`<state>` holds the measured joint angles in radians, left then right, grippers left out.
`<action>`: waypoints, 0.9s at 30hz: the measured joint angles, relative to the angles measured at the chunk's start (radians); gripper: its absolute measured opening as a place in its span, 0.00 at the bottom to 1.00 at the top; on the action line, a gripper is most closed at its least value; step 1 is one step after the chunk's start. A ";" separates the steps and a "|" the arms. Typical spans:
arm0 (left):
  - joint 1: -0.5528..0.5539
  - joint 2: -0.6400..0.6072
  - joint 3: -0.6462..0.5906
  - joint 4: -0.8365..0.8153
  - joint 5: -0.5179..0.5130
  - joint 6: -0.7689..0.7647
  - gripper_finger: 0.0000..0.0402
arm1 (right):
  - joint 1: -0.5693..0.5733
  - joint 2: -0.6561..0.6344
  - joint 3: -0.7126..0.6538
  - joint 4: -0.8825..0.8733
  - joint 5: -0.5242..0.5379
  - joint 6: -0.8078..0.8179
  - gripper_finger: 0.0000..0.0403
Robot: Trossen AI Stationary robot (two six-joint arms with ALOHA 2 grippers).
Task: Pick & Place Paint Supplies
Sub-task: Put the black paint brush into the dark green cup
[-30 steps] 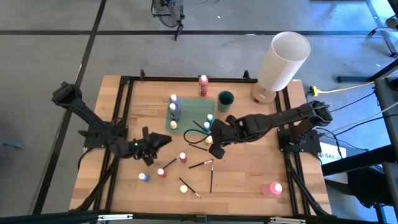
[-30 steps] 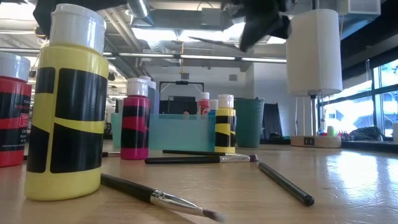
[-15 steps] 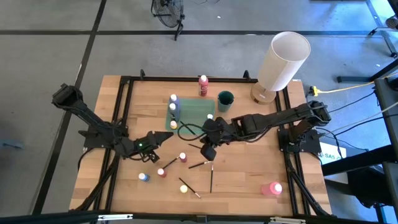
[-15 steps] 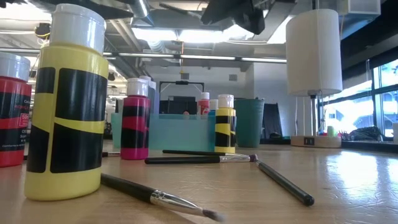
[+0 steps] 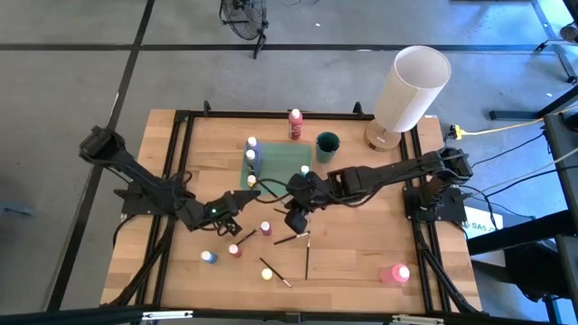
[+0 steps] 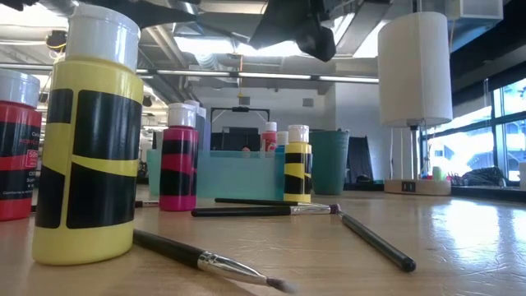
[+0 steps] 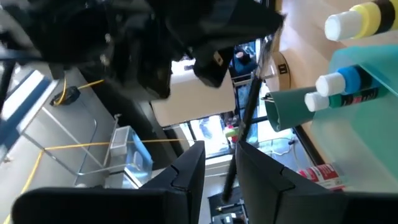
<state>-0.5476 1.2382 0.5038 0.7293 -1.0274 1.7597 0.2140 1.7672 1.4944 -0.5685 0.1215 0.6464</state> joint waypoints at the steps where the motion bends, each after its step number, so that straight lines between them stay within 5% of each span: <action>1: 0.002 0.015 0.008 0.000 0.000 0.009 0.21 | -0.002 0.000 0.000 0.000 0.000 0.000 0.00; 27: 0.065 0.152 0.064 0.001 -0.008 0.059 0.21 | -0.003 0.000 0.000 0.004 -0.047 -0.012 0.00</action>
<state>-0.4825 1.3903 0.5678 0.7300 -1.0351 1.8187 0.2111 1.7672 1.4944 -0.5642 0.0745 0.6346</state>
